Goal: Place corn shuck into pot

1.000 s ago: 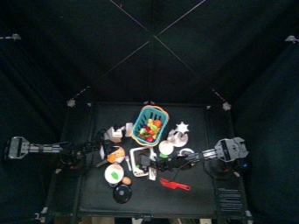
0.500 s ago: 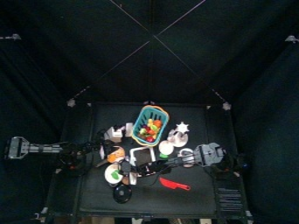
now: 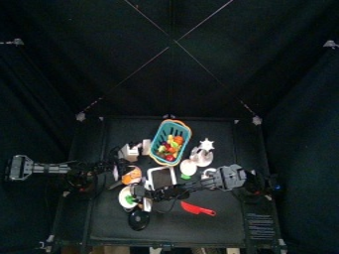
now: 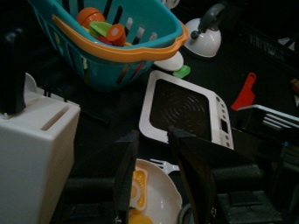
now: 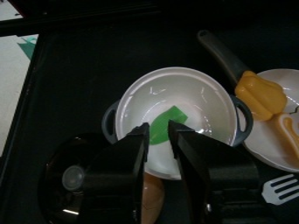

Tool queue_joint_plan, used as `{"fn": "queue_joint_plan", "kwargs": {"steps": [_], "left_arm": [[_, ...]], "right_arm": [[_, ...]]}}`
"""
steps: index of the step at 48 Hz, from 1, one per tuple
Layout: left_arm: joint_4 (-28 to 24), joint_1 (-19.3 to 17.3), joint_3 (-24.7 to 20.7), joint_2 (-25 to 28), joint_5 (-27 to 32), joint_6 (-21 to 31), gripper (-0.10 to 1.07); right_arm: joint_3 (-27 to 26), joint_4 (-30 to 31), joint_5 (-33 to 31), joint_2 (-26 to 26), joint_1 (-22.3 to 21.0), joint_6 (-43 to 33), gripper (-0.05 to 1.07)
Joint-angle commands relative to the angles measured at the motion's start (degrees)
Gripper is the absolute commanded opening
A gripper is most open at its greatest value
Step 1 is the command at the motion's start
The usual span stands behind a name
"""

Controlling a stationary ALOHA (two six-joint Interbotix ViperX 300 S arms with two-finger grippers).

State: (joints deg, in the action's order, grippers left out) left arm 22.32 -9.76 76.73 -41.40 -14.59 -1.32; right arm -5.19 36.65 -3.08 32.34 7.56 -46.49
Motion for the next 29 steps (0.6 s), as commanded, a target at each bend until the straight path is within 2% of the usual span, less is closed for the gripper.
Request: {"fn": "queue_joint_plan", "kwargs": {"steps": [1, 20, 29], "left_arm": [[-0.26, 0.00, -0.70, 0.09, -0.18, -0.09, 0.75], [-0.26, 0.18, -0.70, 0.09, -0.18, 0.09, 0.75], [-0.18, 0.79, -0.70, 0.09, -0.18, 0.09, 0.75]], "right_arm": [[-1.23, -0.09, 0.00, -1.58, -0.35, 0.09, 0.69], [0.53, 0.26, -1.93, -4.39, -0.35, 0.62, 0.70], [6.33, 0.44, -7.73, -12.13, -0.18, 0.70, 0.70]]}}
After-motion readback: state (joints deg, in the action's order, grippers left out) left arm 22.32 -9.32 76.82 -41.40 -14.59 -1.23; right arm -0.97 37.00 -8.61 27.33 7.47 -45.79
